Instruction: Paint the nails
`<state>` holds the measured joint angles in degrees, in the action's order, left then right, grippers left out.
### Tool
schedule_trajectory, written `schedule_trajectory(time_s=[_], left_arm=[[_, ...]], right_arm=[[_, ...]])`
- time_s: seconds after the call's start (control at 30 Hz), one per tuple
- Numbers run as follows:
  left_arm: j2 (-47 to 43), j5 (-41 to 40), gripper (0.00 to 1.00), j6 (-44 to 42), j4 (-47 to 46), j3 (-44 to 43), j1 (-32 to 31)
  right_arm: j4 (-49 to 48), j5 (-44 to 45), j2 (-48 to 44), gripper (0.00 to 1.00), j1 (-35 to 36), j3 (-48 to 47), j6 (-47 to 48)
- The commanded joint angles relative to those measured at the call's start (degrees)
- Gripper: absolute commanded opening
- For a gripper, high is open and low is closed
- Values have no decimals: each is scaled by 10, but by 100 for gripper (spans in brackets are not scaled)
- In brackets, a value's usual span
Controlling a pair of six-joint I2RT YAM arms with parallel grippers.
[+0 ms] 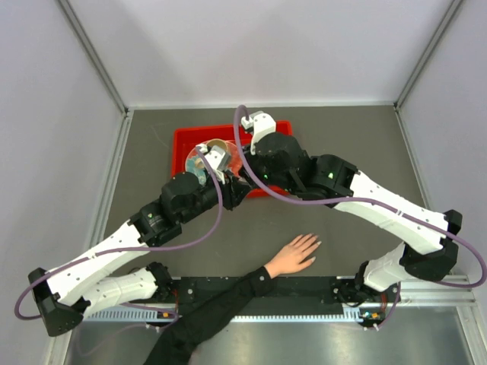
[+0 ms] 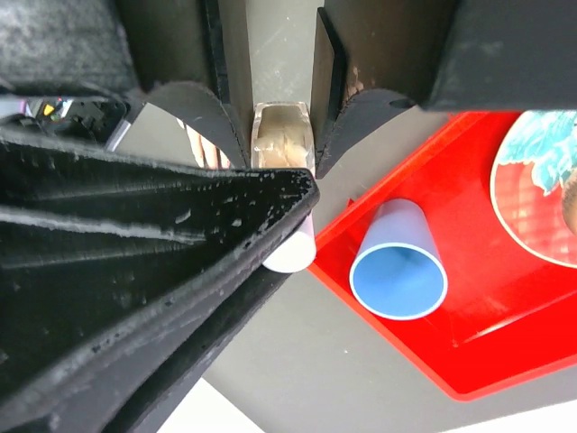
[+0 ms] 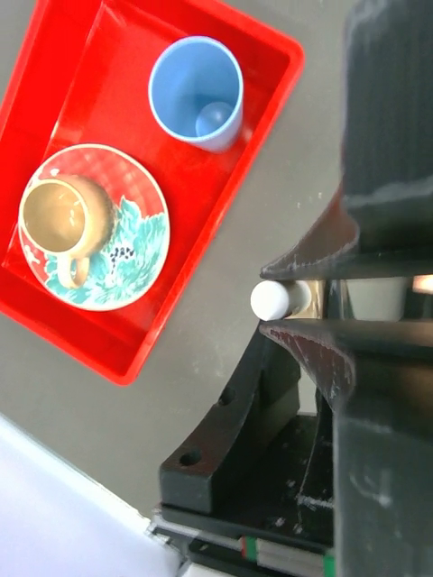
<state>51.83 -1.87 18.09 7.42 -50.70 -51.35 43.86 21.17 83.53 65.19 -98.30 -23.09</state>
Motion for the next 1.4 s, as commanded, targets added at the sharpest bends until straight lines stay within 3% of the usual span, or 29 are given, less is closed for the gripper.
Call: schedule_trajectory(time_s=[0.0,0.13,0.2,0.27,0.4,0.5,0.7,0.9,1.13,1.37], left_arm=[[-13,58,0,0,-2,-34,0],[-15,188,0,0,6,-48,1],[-18,289,0,12,-3,-55,2],[-32,384,0,34,-51,-50,2],[-59,478,0,64,-126,-41,2],[-60,492,0,65,-113,-60,1],[-60,465,0,61,-93,-74,1],[-74,363,0,59,-53,-73,2],[-84,325,3,94,-125,-45,2],[-97,271,0,96,-142,-33,1]], right_arm=[[-27,-18,-17,0,3,0,30],[-64,-134,-67,0,4,45,100],[-140,-279,-126,0,3,121,166],[-194,-348,-197,0,-1,193,185],[-200,-550,-238,0,-40,206,199],[-185,-611,-238,0,-47,195,205],[-220,-582,-262,0,-50,222,185],[-281,-490,-316,0,-50,273,140],[-346,-443,-329,0,-38,314,112],[-352,-401,-327,0,-34,319,106]])
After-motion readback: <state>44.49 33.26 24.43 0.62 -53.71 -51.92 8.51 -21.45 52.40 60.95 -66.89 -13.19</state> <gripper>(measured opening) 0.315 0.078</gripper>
